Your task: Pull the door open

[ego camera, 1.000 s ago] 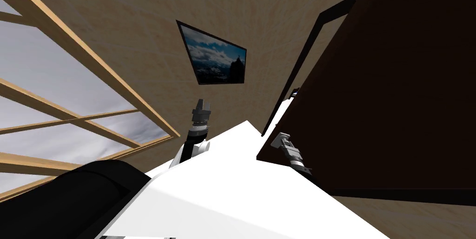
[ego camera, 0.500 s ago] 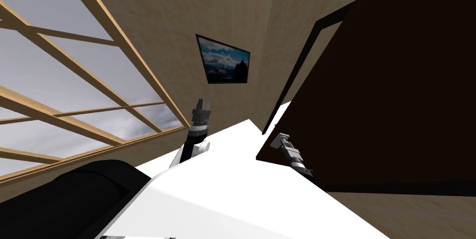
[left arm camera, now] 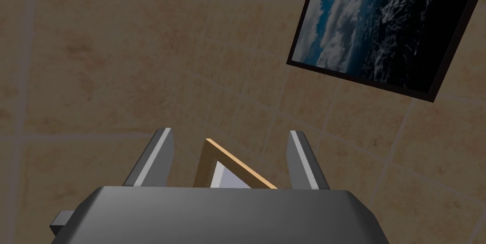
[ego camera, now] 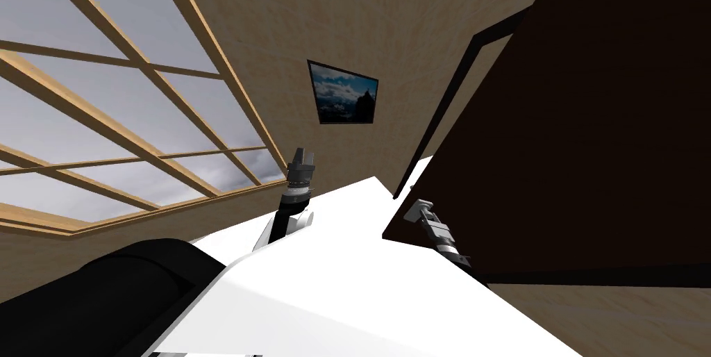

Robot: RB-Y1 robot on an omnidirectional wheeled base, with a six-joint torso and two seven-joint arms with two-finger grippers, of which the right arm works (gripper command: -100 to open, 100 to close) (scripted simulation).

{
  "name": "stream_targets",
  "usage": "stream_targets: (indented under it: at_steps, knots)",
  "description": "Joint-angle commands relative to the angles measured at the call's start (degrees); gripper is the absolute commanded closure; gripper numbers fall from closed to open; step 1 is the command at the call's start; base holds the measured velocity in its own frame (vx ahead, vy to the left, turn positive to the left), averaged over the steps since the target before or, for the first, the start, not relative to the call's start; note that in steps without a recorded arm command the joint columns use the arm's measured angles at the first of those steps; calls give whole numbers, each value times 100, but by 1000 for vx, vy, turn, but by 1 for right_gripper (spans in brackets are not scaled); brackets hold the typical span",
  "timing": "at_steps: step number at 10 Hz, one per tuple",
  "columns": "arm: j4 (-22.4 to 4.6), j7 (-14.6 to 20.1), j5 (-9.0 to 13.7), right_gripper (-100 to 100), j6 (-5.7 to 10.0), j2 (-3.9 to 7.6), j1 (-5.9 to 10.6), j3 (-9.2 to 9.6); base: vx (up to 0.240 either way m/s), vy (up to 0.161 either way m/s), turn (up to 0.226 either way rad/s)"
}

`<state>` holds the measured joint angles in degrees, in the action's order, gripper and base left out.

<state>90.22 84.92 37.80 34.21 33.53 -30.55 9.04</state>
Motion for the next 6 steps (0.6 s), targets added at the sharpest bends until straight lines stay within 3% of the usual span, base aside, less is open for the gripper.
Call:
stream_targets:
  at_steps: [1,6]
  knots:
    - [-31,73,-8,100,67,83,-49,64,-210,-61,144]
    - [-68,257,-27,100,287,320,-159,197,-207,-36,131]
